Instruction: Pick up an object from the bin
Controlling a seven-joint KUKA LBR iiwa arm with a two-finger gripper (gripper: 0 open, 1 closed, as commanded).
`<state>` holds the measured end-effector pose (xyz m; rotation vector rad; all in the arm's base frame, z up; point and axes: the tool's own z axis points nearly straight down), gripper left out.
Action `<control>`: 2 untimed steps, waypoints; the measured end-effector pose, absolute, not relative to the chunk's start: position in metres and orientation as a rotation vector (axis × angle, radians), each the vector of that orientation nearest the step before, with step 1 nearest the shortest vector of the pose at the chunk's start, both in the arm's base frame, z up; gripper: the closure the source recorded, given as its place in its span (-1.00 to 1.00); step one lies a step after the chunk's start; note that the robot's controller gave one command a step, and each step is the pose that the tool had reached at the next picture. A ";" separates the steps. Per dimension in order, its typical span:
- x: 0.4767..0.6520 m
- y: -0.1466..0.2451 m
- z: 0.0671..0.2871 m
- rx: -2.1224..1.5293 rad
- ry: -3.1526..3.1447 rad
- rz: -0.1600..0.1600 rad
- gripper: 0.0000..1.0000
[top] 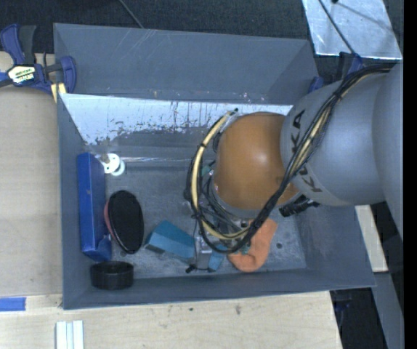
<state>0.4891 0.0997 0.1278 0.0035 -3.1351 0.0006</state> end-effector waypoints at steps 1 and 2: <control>0.491 0.099 0.132 -0.001 -3.143 -0.001 1.00; 0.491 0.099 0.132 -0.002 -3.143 -0.001 -1.00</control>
Offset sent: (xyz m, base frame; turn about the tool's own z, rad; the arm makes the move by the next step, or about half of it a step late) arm 0.0000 0.0000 0.0000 0.0000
